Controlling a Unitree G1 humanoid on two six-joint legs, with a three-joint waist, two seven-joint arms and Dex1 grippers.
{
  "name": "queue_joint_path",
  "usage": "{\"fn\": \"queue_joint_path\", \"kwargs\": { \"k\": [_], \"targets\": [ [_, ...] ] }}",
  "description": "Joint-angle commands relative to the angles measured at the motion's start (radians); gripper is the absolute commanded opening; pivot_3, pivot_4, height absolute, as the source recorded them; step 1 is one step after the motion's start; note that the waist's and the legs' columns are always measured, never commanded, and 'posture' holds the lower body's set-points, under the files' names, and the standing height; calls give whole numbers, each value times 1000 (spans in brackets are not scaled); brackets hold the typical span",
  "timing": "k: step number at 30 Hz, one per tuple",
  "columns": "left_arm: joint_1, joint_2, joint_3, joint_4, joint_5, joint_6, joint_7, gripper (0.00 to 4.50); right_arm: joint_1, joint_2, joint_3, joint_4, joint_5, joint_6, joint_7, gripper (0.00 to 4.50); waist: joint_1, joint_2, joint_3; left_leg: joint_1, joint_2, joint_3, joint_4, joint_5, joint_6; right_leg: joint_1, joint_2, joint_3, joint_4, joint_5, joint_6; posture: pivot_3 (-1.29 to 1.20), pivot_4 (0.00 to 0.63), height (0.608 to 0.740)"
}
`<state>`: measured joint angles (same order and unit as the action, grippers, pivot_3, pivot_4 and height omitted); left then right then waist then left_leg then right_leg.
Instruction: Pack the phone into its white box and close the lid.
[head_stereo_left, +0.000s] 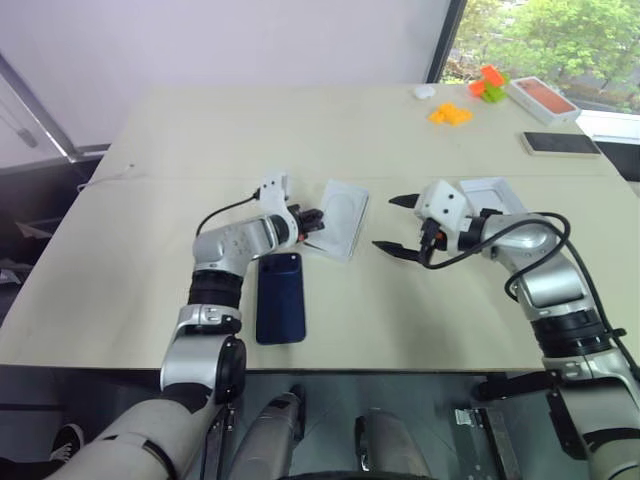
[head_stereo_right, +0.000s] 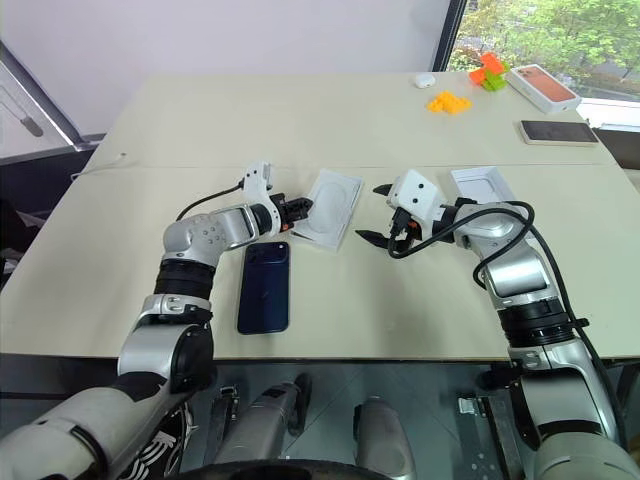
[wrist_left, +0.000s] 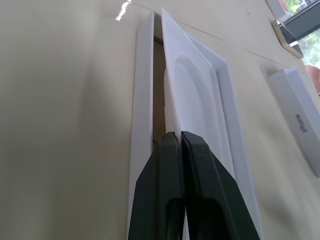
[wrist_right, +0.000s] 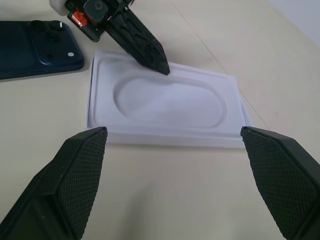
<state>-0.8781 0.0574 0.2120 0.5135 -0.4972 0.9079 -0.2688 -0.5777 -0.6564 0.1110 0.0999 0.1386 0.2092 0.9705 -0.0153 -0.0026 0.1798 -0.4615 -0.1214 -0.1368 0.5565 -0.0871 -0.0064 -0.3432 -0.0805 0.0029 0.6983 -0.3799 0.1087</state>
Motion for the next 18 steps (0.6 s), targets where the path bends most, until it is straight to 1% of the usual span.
{"fn": "queue_joint_path", "kwargs": {
  "k": [1, 4, 8, 10, 12, 13, 16, 18],
  "targets": [
    [-14, -2, -8, -38, -5, 14, -6, 1456, -5, 0, -13, -38, 1, -15, -6, 4500, 0, 0, 0, 0, 0, 0, 0, 0, 0, 0, 0, 0, 0, 0, 0, 0, 150, 740],
    [-22, -1, -6, -75, -18, 50, -4, 2878, -4, 1, -13, -38, 1, -13, -5, 4500, 0, 0, 0, 0, 0, 0, 0, 0, 0, 0, 0, 0, 0, 0, 0, 0, 150, 740],
    [-28, 17, -43, -151, -7, 75, -12, 2878, -7, 3, -12, -33, 0, -15, -6, 4500, -3, 0, 0, 0, 0, -1, 0, 0, 0, 0, 0, -1, 0, 0, 0, 0, 150, 740],
    [-20, 39, -74, -201, 1, 112, -20, 2878, -9, 5, -12, -29, -1, -17, -7, 4500, -3, 0, 0, 0, 0, -1, 0, 0, 0, 0, 0, -1, 0, 0, 0, 0, 150, 740],
    [-15, 47, -73, -235, -14, 170, -12, 2878, -10, 9, -11, -26, -3, -19, -7, 4500, -3, 0, 0, -1, 0, -1, -1, 0, 0, 0, 0, -1, -1, 0, 0, 0, 150, 740],
    [-9, 54, -86, -254, -7, 166, -19, 2878, -10, 11, -10, -26, -4, -19, -8, 4500, -2, 0, 0, 0, 0, -1, -1, 0, 0, 0, 0, -1, -1, 0, 0, 0, 150, 740],
    [-2, 46, -60, -301, -27, 175, -11, 2878, -9, 15, -10, -28, -5, -19, -9, 4500, 0, 0, 0, 0, 0, -1, -1, 0, 0, 0, 0, -1, -1, 0, 0, 0, 150, 740],
    [5, 49, -46, -340, -43, 211, -4, 2878, -8, 15, -11, -28, -4, -19, -8, 4500, 0, 0, 0, 0, 0, -1, -1, 0, 0, 0, 0, -1, -1, 0, 0, 0, 150, 740]
  ]
}}
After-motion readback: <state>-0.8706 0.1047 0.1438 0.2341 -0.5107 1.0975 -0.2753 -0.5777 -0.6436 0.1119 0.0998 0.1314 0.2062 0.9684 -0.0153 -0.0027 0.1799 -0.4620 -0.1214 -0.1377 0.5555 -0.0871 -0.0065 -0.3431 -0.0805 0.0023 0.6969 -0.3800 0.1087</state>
